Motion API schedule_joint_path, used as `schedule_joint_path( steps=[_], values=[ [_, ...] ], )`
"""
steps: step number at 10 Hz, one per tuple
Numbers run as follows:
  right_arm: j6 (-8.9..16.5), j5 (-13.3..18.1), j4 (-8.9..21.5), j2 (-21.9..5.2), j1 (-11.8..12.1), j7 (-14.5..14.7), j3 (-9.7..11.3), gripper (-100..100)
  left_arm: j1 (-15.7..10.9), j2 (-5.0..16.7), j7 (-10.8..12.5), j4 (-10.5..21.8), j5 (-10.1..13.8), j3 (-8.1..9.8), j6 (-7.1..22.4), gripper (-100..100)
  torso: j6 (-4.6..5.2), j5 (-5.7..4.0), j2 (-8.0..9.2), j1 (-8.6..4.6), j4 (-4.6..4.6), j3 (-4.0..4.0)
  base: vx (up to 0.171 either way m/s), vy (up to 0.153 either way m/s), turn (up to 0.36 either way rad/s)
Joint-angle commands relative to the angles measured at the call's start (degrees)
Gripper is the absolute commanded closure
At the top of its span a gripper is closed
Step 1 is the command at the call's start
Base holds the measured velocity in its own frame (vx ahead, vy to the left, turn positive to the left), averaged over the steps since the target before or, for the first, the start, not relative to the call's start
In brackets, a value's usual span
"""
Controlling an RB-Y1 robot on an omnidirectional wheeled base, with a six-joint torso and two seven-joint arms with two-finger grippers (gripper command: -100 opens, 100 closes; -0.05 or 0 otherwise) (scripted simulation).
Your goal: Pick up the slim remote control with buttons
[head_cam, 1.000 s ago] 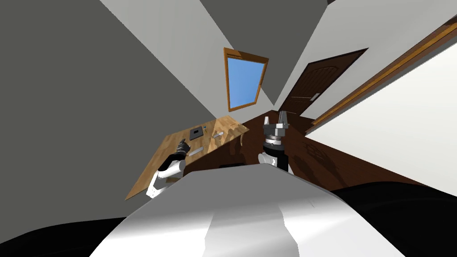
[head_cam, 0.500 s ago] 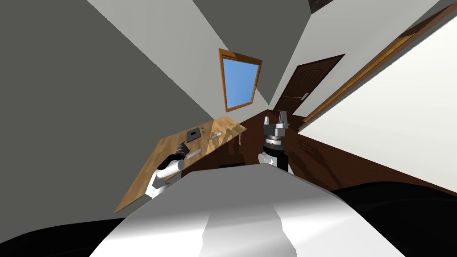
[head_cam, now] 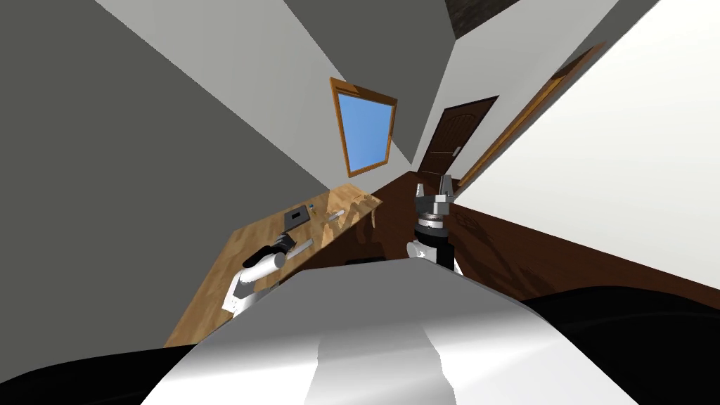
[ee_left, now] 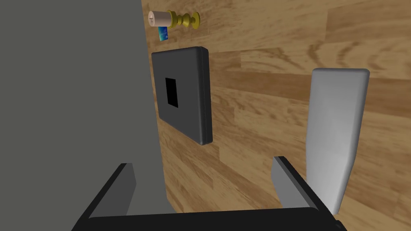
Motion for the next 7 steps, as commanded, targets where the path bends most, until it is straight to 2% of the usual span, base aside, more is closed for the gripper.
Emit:
schedule_joint_path(
  steps=[1, 2, 3, 4, 5, 6, 7],
  values=[
    [0.0, 0.0, 0.0, 0.0, 0.0, 0.0, 0.0, 0, -0.5, 0.1, 0.3, 1.1, 0.1, 0.84, 2.9, -100, 0.00, 0.00, 0.00, 0.00, 0.00, 0.00, -0.012, 0.035, -0.151],
    [0.0, 0.0, 0.0, 0.0, 0.0, 0.0, 0.0, 0, -0.5, 0.1, 0.3, 1.1, 0.1, 0.84, 3.4, -100, -0.04, 0.00, 0.00, -0.02, 0.00, 0.00, -0.007, 0.018, 0.013],
    [0.0, 0.0, 0.0, 0.0, 0.0, 0.0, 0.0, 0, -1.2, 0.4, 0.7, 3.1, 0.5, 2.58, 5.7, -100, -0.05, -0.01, -0.02, -0.08, -0.01, -0.01, -0.007, 0.026, -0.276],
    [0.0, 0.0, 0.0, 0.0, 0.0, 0.0, 0.0, 0, -1.2, 0.4, 0.7, 3.1, 0.5, 2.58, 7.1, -100, 0.02, -0.01, -0.03, -0.05, 0.00, -0.02, -0.009, 0.040, -0.158],
    [0.0, 0.0, 0.0, 0.0, 0.0, 0.0, 0.0, 0, -1.8, 0.6, 1.1, 5.0, 0.7, 4.32, 9.4, -100, -0.05, 0.00, -0.02, -0.02, -0.01, -0.02, -0.012, 0.040, -0.257],
    [0.0, 0.0, 0.0, 0.0, 0.0, 0.0, 0.0, 0, -1.8, 0.6, 1.1, 5.2, 0.7, 4.32, 10.7, -100, 0.00, 0.00, -0.02, 0.00, 0.00, -0.01, -0.014, 0.042, -0.138],
    [0.0, 0.0, 0.0, 0.0, 0.0, 0.0, 0.0, 0, -2.5, 0.8, 1.4, 6.8, 0.9, 6.05, 13.0, -100, -0.05, 0.01, -0.01, 0.01, -0.01, -0.01, -0.014, 0.052, -0.279]
  ],
)
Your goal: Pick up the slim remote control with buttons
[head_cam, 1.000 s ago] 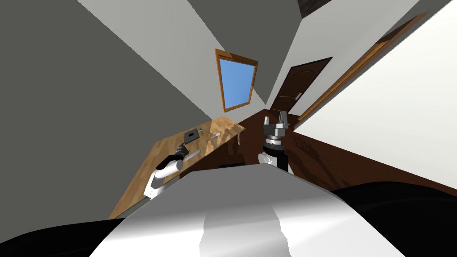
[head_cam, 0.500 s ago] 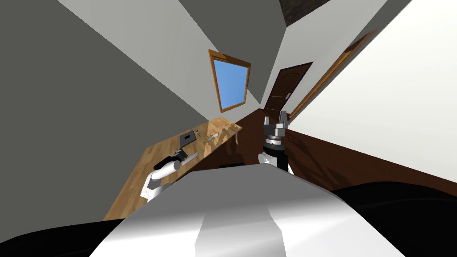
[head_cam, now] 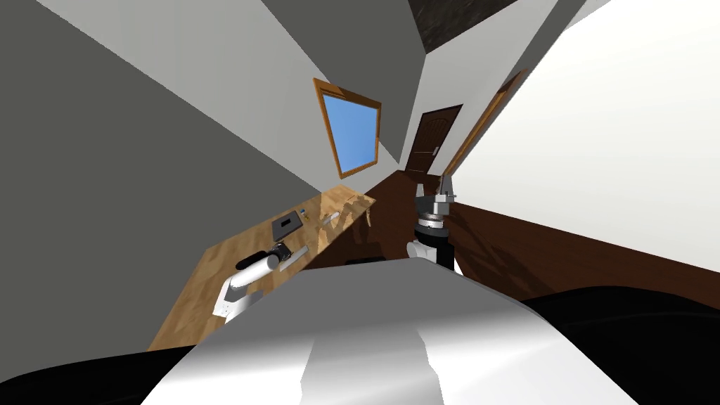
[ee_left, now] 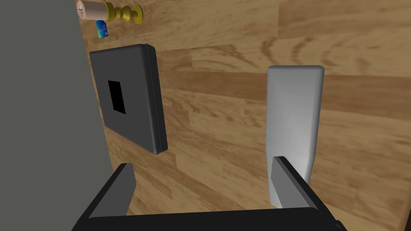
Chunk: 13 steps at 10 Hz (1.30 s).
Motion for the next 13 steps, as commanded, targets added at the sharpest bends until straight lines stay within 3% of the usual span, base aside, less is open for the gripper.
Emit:
schedule_joint_path(
  steps=[1, 2, 3, 4, 5, 6, 7, 8, 9, 12, 13],
  values=[
    [0.0, 0.0, 0.0, 0.0, 0.0, 0.0, 0.0, 0, -1.0, 0.1, 0.3, 1.7, -0.3, 0.75, 2.7, -100, 0.00, 0.00, 0.00, 0.00, 0.00, 0.00, -0.010, 0.051, -0.124],
    [0.0, 0.0, 0.0, 0.0, 0.0, 0.0, 0.0, 0, -1.6, 0.3, 0.6, 3.7, -0.2, 2.46, 4.3, -100, -0.06, 0.00, -0.02, -0.01, 0.00, -0.01, -0.011, 0.053, -0.236],
    [0.0, 0.0, 0.0, 0.0, 0.0, 0.0, 0.0, 0, -1.6, 0.3, 0.6, 3.7, -0.2, 2.46, 6.0, -100, 0.00, 0.00, -0.03, 0.00, 0.00, -0.02, -0.013, 0.047, -0.127],
    [0.0, 0.0, 0.0, 0.0, 0.0, 0.0, 0.0, 0, -2.2, 0.5, 0.8, 5.8, -0.1, 4.13, 7.8, -100, -0.06, 0.00, -0.02, -0.02, -0.01, -0.01, -0.009, 0.050, -0.267],
    [0.0, 0.0, 0.0, 0.0, 0.0, 0.0, 0.0, 0, -2.2, 0.5, 0.8, 5.8, -0.1, 4.13, 9.2, -100, 0.00, 0.00, -0.04, 0.00, -0.01, -0.02, -0.012, 0.048, -0.132],
    [0.0, 0.0, 0.0, 0.0, 0.0, 0.0, 0.0, 0, -2.8, 0.7, 1.0, 7.8, -0.1, 5.77, 10.7, -100, -0.07, 0.00, -0.03, -0.02, -0.01, -0.02, -0.020, 0.054, -0.248],
    [0.0, 0.0, 0.0, 0.0, 0.0, 0.0, 0.0, 0, -2.8, 0.7, 1.0, 7.8, -0.1, 5.77, 12.2, -100, -0.01, 0.00, -0.02, 0.00, 0.00, -0.01, -0.017, 0.051, -0.106],
    [0.0, 0.0, 0.0, 0.0, 0.0, 0.0, 0.0, 0, -3.4, 0.8, 1.2, 9.8, -0.1, 7.34, 14.2, -100, -0.08, 0.00, -0.02, -0.01, -0.01, -0.01, -0.008, 0.054, -0.211],
    [0.0, 0.0, 0.0, 0.0, 0.0, 0.0, 0.0, 0, -3.4, 0.8, 1.2, 9.8, -0.1, 7.34, 15.1, -100, -0.03, 0.01, -0.04, 0.02, -0.01, -0.02, -0.007, 0.054, -0.114],
    [0.0, 0.0, 0.0, 0.0, 0.0, 0.0, 0.0, 0, -4.4, 1.0, 1.4, 13.7, -0.3, 10.29, 20.0, -100, -0.08, 0.00, -0.03, -0.02, -0.01, -0.02, -0.017, 0.053, -0.178],
    [0.0, 0.0, 0.0, 0.0, 0.0, 0.0, 0.0, 0, -4.4, 1.0, 1.4, 13.7, -0.3, 10.29, 20.3, -100, -0.04, 0.01, -0.02, 0.04, 0.00, -0.01, -0.013, 0.057, -0.107]
  ],
)
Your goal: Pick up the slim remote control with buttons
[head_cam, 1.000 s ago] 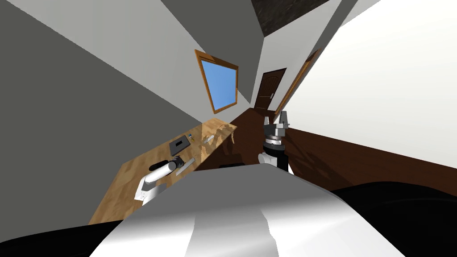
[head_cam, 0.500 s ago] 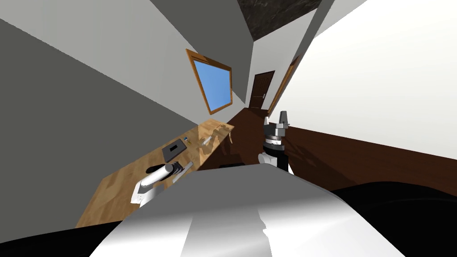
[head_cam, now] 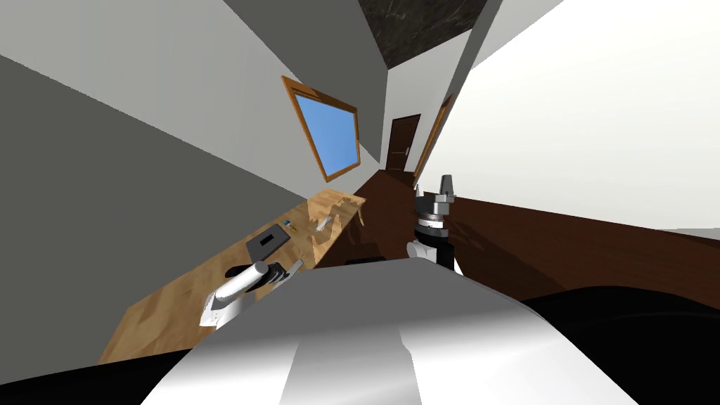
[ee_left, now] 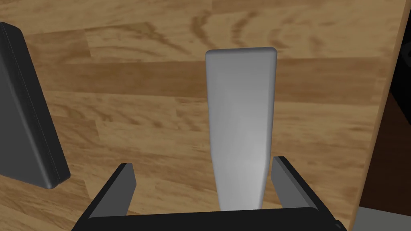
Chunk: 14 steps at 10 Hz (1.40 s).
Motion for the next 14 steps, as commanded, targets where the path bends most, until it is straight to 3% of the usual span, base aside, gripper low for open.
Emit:
schedule_joint_path(
  steps=[1, 2, 5, 8, 10, 11, 12, 13, 14],
  values=[
    [0.0, 0.0, 0.0, 0.0, 0.0, 0.0, 0.0, 0, -0.7, 0.1, 0.2, 2.3, -0.3, 1.50, 2.9, -100, 0.00, 0.00, 0.00, 0.00, 0.00, 0.00, -0.009, 0.050, -0.189],
    [0.0, 0.0, 0.0, 0.0, 0.0, 0.0, 0.0, 0, -0.7, 0.1, 0.2, 2.3, -0.3, 1.50, 2.9, -100, 0.03, 0.00, -0.01, -0.01, 0.00, -0.01, -0.014, 0.046, -0.093],
    [0.0, 0.0, 0.0, 0.0, 0.0, 0.0, 0.0, 0, -1.9, 0.1, 0.2, 7.3, -0.8, 4.95, 8.3, -100, 0.03, 0.01, 0.00, 0.08, 0.00, 0.00, -0.022, 0.080, -0.212],
    [0.0, 0.0, 0.0, 0.0, 0.0, 0.0, 0.0, 0, -2.5, -0.2, 0.1, 11.1, -1.4, 7.24, 12.5, -100, 0.00, 0.03, 0.01, 0.10, 0.00, 0.01, -0.026, 0.080, -0.187],
    [0.0, 0.0, 0.0, 0.0, 0.0, 0.0, 0.0, 0, -2.7, -0.7, 0.1, 13.0, -1.7, 8.10, 13.9, -100, -0.01, 0.02, -0.02, 0.06, 0.00, -0.01, -0.016, 0.069, -0.112],
    [0.0, 0.0, 0.0, 0.0, 0.0, 0.0, 0.0, 0, -2.8, -0.6, 0.1, 12.8, -1.7, 7.73, 13.0, -100, -0.01, 0.01, -0.05, 0.05, -0.01, -0.03, -0.004, 0.032, -0.023],
    [0.0, 0.0, 0.0, 0.0, 0.0, 0.0, 0.0, 0, -2.8, -0.6, 0.1, 12.8, -1.7, 7.78, 13.2, 0, -0.03, -0.01, -0.08, -0.07, -0.02, -0.05, -0.001, 0.006, 0.003],
    [0.0, 0.0, 0.0, 0.0, 0.0, 0.0, 0.0, 0, -3.6, -0.9, 0.7, 14.7, -2.2, 6.89, 11.2, -100, -0.02, -0.04, -0.10, -0.17, -0.02, -0.06, -0.023, 0.022, -0.017],
    [0.0, 0.0, 0.0, 0.0, 0.0, 0.0, 0.0, 0, -3.7, -1.0, 0.9, 15.1, -2.4, 6.67, 10.7, -100, -0.01, -0.03, -0.05, -0.14, -0.01, -0.03, -0.035, 0.025, -0.016]
  ],
)
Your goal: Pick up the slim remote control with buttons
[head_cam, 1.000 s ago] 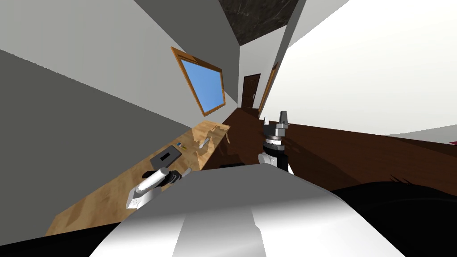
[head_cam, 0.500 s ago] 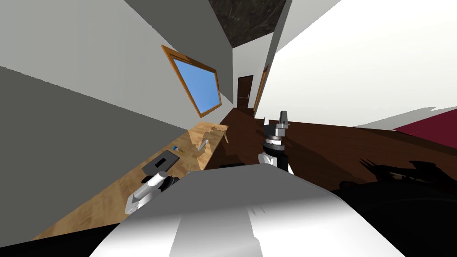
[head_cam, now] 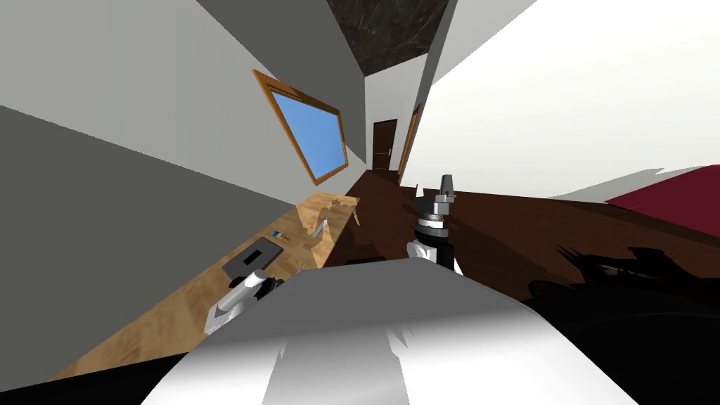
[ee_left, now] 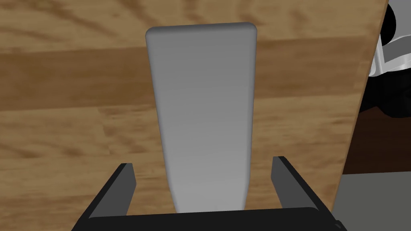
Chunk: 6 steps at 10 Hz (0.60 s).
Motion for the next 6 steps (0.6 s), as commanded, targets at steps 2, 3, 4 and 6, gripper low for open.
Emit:
schedule_joint_path(
  steps=[2, 3, 4, 6],
  values=[
    [0.0, 0.0, 0.0, 0.0, 0.0, 0.0, 0.0, 0, -0.8, -0.8, 1.0, 1.9, -0.8, -1.24, -2.6, -100, 0.00, 0.00, 0.00, -0.01, 0.00, 0.00, -0.031, 0.024, -0.008],
    [0.0, 0.0, 0.0, 0.0, 0.0, 0.0, 0.0, 0, -0.6, -0.7, 0.7, 1.4, -0.7, -0.95, -1.9, -100, 0.00, 0.00, 0.01, 0.00, 0.00, 0.01, -0.015, 0.012, -0.005],
    [0.0, 0.0, 0.0, 0.0, 0.0, 0.0, 0.0, 0, -0.7, -0.7, 0.8, 1.5, -0.7, -1.01, -2.1, 100, -0.01, -0.01, -0.04, -0.05, 0.00, -0.02, 0.000, 0.000, 0.000],
    [0.0, 0.0, 0.0, 0.0, 0.0, 0.0, 0.0, 0, -0.6, -0.7, 0.8, 1.5, -0.7, -1.01, -2.0, 100, 0.01, 0.00, -0.11, 0.01, -0.01, -0.06, 0.000, 0.000, 0.000]
  ],
)
